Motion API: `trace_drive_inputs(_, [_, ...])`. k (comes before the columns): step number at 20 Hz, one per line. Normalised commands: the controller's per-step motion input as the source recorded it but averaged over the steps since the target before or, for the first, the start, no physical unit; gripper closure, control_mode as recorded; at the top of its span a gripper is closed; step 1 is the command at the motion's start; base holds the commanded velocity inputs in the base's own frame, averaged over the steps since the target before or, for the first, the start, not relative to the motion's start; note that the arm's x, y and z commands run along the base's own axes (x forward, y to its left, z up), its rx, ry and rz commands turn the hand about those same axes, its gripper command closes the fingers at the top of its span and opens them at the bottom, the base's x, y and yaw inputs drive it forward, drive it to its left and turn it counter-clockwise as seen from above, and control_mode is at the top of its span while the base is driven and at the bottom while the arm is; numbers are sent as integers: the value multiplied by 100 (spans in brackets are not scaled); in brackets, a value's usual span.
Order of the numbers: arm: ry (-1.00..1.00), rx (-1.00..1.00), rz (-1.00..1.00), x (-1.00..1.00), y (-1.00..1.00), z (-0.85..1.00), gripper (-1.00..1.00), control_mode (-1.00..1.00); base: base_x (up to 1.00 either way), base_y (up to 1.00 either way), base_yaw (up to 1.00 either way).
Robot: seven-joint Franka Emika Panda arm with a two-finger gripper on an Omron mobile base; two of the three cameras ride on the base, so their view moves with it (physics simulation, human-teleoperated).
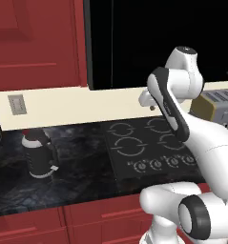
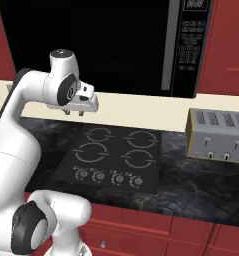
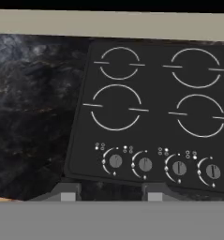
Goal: Navigate to the sink.
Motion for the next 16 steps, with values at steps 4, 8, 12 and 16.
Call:
trace_drive_inputs(4, [0,0,0,0,0,0,-100,100,-3,0,-1])
trace_drive_inputs(8, [0,0,0,0,0,0,-100,100,-1,0,-32])
trace_drive_inputs(12, [0,0,0,0,0,0,-100,100,-16,-5,-57])
trace_drive_inputs(16, [0,0,0,0,0,0,-100,100,0,0,-64])
